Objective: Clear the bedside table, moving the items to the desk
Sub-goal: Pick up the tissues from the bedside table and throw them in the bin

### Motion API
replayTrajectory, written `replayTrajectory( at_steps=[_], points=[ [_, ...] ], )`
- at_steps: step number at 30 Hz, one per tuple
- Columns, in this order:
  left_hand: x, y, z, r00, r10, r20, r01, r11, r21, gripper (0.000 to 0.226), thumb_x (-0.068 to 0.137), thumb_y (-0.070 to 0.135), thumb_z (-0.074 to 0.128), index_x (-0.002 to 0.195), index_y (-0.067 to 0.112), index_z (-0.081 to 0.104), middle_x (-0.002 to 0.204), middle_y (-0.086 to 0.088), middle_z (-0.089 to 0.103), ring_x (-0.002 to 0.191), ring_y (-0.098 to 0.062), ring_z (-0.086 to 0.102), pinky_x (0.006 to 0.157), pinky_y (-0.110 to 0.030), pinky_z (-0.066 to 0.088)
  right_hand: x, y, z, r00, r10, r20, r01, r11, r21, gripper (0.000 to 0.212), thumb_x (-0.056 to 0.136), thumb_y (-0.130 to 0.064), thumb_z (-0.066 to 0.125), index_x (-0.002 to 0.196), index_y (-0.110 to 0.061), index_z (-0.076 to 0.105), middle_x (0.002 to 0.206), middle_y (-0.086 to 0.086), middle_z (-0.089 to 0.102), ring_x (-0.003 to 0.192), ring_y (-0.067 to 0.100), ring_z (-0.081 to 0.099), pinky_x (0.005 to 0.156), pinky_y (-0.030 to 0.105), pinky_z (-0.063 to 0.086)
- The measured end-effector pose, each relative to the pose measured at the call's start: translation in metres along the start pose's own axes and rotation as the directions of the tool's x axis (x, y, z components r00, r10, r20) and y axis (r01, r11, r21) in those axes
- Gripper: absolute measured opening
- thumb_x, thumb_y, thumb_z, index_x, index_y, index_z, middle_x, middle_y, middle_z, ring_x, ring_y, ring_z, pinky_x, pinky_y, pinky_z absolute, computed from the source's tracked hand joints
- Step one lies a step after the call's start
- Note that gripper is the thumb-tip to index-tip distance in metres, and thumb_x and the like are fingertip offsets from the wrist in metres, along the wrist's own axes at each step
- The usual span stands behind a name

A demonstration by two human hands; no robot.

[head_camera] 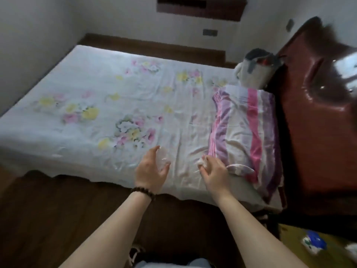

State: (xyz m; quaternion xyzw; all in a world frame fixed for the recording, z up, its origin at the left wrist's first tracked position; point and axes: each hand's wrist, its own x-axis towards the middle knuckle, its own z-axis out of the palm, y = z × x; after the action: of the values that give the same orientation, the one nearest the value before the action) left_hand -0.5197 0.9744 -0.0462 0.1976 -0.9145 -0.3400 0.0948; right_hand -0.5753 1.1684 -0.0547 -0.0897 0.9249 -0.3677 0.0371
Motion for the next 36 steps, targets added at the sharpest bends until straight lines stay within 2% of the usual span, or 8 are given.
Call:
replayTrajectory(
  at_steps=[4, 8, 13, 16, 26, 32, 34, 36],
  points=[
    [-0.001, -0.099, -0.096, 0.973, -0.159, -0.165, 0.158, 0.987, -0.022, 0.061, 0.08, 0.037, 0.073, 0.133, 0.017, 0.049, 0.125, -0.006, 0.061, 0.105, -0.026, 0.063, 0.08, -0.035, 0.054, 0.012, -0.107, 0.098, 0.977, -0.155, 0.148, 0.153, 0.988, 0.03, 0.025, 0.087, -0.02, 0.063, 0.111, -0.013, 0.061, 0.1, 0.005, 0.061, 0.092, 0.02, 0.057, 0.078, 0.025, 0.041],
    [-0.015, -0.187, -0.181, 0.895, -0.307, -0.324, 0.304, 0.951, -0.06, 0.062, 0.081, 0.04, 0.072, 0.134, 0.02, 0.048, 0.128, -0.004, 0.058, 0.109, -0.024, 0.061, 0.08, -0.033, 0.053, 0.01, -0.211, 0.188, 0.914, -0.31, 0.262, 0.299, 0.951, 0.081, 0.026, 0.089, -0.027, 0.06, 0.113, -0.017, 0.058, 0.102, 0.002, 0.061, 0.09, 0.02, 0.058, 0.075, 0.029, 0.047],
    [-0.037, -0.276, -0.264, 0.731, -0.491, -0.474, 0.497, 0.859, -0.124, 0.059, 0.079, 0.036, 0.073, 0.131, 0.021, 0.049, 0.125, -0.003, 0.06, 0.109, -0.024, 0.06, 0.079, -0.03, 0.047, -0.006, -0.316, 0.277, 0.774, -0.49, 0.402, 0.48, 0.867, 0.133, 0.026, 0.09, -0.026, 0.058, 0.116, -0.02, 0.057, 0.112, -0.001, 0.058, 0.086, 0.016, 0.056, 0.067, 0.022, 0.037],
    [-0.046, -0.32, -0.303, 0.623, -0.566, -0.539, 0.574, 0.8, -0.177, 0.058, 0.078, 0.032, 0.074, 0.13, 0.02, 0.05, 0.124, -0.003, 0.062, 0.109, -0.024, 0.061, 0.083, -0.031, 0.048, -0.006, -0.366, 0.324, 0.695, -0.555, 0.457, 0.551, 0.82, 0.159, 0.027, 0.089, -0.026, 0.059, 0.115, -0.019, 0.059, 0.113, 0.002, 0.06, 0.087, 0.019, 0.057, 0.066, 0.026, 0.039],
    [-0.013, -0.481, -0.409, 0.368, -0.657, -0.658, 0.687, 0.669, -0.284, 0.055, 0.079, 0.029, 0.074, 0.128, 0.018, 0.052, 0.126, -0.001, 0.061, 0.112, -0.021, 0.059, 0.085, -0.028, 0.046, 0.03, -0.533, 0.515, 0.512, -0.654, 0.557, 0.649, 0.719, 0.248, 0.03, 0.086, -0.022, 0.063, 0.115, -0.02, 0.059, 0.114, 0.003, 0.06, 0.1, 0.025, 0.056, 0.075, 0.029, 0.042],
    [0.073, -0.585, -0.513, 0.331, -0.696, -0.637, 0.727, 0.619, -0.297, 0.056, 0.085, 0.03, 0.069, 0.135, 0.02, 0.046, 0.128, -0.004, 0.059, 0.11, -0.023, 0.059, 0.082, -0.032, 0.053, 0.075, -0.66, 0.633, 0.489, -0.637, 0.595, 0.65, 0.722, 0.238, 0.031, 0.091, -0.029, 0.056, 0.121, -0.025, 0.054, 0.122, -0.001, 0.055, 0.103, 0.02, 0.054, 0.081, 0.03, 0.046],
    [0.105, -0.61, -0.55, 0.309, -0.71, -0.633, 0.683, 0.629, -0.372, 0.056, 0.085, 0.021, 0.07, 0.135, 0.015, 0.046, 0.129, -0.009, 0.056, 0.112, -0.025, 0.057, 0.081, -0.028, 0.05, 0.088, -0.705, 0.664, 0.443, -0.644, 0.623, 0.7, 0.683, 0.209, 0.033, 0.092, -0.023, 0.056, 0.124, -0.024, 0.053, 0.126, -0.001, 0.052, 0.108, 0.019, 0.052, 0.087, 0.03, 0.046],
    [0.132, -0.637, -0.581, 0.299, -0.707, -0.641, 0.655, 0.641, -0.401, 0.056, 0.083, 0.013, 0.072, 0.133, 0.009, 0.048, 0.13, -0.012, 0.054, 0.116, -0.025, 0.054, 0.082, -0.02, 0.042, 0.102, -0.745, 0.693, 0.451, -0.651, 0.61, 0.677, 0.696, 0.241, 0.032, 0.09, -0.021, 0.057, 0.122, -0.024, 0.054, 0.123, -0.001, 0.055, 0.105, 0.02, 0.054, 0.082, 0.029, 0.044]
  ],
)
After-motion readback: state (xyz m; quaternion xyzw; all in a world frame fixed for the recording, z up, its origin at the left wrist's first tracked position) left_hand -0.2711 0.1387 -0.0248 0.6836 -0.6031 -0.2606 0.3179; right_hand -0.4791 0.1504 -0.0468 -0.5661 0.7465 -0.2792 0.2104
